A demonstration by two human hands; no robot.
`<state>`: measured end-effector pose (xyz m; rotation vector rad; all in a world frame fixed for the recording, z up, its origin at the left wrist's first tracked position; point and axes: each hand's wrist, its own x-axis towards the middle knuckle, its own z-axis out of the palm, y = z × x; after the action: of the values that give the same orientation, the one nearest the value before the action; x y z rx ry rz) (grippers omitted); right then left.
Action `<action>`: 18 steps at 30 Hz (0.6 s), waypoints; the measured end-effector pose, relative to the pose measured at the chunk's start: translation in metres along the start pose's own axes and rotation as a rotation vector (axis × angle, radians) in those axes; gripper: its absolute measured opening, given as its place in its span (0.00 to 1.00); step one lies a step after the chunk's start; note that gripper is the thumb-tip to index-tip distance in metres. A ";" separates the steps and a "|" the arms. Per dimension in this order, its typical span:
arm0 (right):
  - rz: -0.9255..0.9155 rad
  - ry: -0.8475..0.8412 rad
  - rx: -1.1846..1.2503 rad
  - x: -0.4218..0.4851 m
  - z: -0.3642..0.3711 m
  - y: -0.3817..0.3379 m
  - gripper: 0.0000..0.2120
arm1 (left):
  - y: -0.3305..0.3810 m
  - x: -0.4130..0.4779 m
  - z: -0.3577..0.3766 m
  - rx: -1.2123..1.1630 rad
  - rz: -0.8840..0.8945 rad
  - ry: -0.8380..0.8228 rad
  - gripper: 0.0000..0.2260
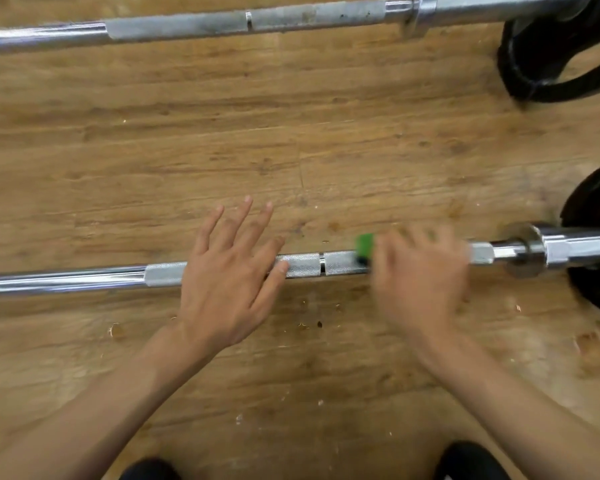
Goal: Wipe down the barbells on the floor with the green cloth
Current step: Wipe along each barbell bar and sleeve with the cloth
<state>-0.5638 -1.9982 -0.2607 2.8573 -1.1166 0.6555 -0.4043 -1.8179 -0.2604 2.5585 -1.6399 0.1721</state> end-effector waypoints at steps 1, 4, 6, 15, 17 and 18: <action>-0.082 -0.034 0.037 -0.002 0.001 -0.026 0.15 | 0.001 0.000 0.000 0.000 0.004 0.005 0.25; -0.286 -0.120 0.131 -0.003 0.005 -0.052 0.18 | -0.001 -0.003 0.001 0.007 0.024 0.042 0.25; -0.310 -0.113 0.166 0.002 0.002 -0.015 0.18 | -0.003 -0.002 0.003 -0.007 0.024 0.065 0.26; 0.030 0.011 0.058 0.000 -0.002 0.008 0.13 | 0.005 -0.008 0.011 -0.031 -0.035 0.150 0.24; -0.154 -0.047 0.116 -0.013 0.001 -0.029 0.14 | 0.005 -0.011 0.009 -0.021 -0.024 0.125 0.24; -0.241 -0.078 0.122 -0.016 0.002 -0.030 0.15 | 0.005 -0.012 0.007 -0.024 -0.013 0.103 0.24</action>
<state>-0.5541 -1.9659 -0.2640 3.0762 -0.7433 0.6225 -0.4133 -1.8105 -0.2693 2.4974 -1.5786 0.2764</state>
